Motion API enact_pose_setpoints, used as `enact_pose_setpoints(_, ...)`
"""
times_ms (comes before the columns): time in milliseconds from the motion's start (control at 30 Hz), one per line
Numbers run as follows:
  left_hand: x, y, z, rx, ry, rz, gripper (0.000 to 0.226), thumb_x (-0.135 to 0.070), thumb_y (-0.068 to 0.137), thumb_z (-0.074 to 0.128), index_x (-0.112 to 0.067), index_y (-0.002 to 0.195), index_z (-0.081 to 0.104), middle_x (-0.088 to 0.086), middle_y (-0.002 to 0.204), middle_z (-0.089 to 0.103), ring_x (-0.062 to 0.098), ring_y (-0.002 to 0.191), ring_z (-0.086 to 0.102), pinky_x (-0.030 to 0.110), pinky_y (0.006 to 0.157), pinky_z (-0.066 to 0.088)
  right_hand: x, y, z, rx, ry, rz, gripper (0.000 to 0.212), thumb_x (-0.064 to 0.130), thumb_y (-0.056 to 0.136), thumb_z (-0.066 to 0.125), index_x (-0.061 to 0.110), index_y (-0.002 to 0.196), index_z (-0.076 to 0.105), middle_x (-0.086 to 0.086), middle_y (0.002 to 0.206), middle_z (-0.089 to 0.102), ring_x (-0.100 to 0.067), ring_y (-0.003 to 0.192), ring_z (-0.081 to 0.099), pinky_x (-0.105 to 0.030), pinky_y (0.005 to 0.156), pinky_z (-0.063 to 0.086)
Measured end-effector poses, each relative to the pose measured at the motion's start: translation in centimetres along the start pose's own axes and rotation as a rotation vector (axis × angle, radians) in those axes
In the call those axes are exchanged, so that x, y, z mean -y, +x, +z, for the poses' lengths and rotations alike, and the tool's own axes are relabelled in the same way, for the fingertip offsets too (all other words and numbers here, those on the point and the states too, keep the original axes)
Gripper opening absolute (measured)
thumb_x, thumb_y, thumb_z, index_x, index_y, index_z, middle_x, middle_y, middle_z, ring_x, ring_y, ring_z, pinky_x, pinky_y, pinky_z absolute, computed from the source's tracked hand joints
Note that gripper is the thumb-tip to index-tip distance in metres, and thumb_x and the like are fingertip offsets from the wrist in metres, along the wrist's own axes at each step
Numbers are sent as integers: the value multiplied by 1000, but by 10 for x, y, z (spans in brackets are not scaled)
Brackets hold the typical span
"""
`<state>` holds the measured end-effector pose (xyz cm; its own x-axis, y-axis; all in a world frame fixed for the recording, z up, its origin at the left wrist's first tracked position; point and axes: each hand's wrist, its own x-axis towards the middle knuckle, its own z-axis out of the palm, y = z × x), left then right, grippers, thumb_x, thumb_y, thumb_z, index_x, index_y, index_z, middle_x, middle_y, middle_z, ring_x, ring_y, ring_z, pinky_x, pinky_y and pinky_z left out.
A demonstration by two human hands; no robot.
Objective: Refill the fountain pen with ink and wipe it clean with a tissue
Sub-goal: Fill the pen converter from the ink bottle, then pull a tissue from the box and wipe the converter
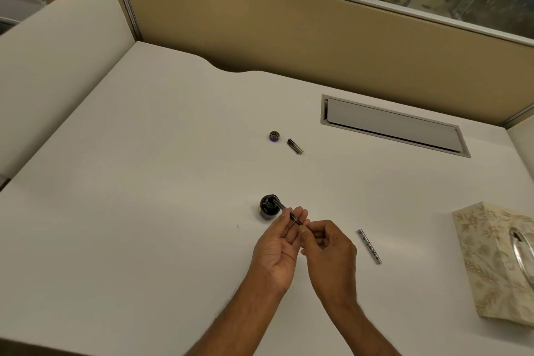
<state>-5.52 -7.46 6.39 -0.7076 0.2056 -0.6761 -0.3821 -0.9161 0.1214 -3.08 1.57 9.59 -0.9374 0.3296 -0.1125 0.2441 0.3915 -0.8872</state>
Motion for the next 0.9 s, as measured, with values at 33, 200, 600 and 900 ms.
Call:
enact_pose_setpoints(33,0,-1,0,-2,2,1,20,-11,90,70,2,105,73,22,112,78,26,101,78,34,78,66,-1,-1,0,-1,-6,0,17,15,94,69,29,84,70,11,75,73,-9,72,70,-30,68,63)
enact_pose_setpoints(200,1,-4,-2,-20,53,27,22,-11,92,70,3,109,72,21,111,78,27,102,78,34,78,66,-4,-3,-2,-7,-3,39,16,16,93,70,28,82,69,7,72,72,-7,68,70,-18,59,58)
enact_pose_setpoints(600,1,-24,9,-20,288,136,23,-11,93,73,1,113,73,21,108,79,30,105,77,35,89,63,-1,-16,-12,66,296,262,8,12,91,72,13,83,75,-8,70,75,-17,63,73,-23,60,58)
enact_pose_setpoints(900,1,-48,15,14,394,167,24,-12,90,75,0,111,74,22,109,78,31,105,77,37,88,62,10,-34,-26,72,362,265,7,14,91,72,12,85,75,-8,71,76,-20,66,73,-23,62,59)
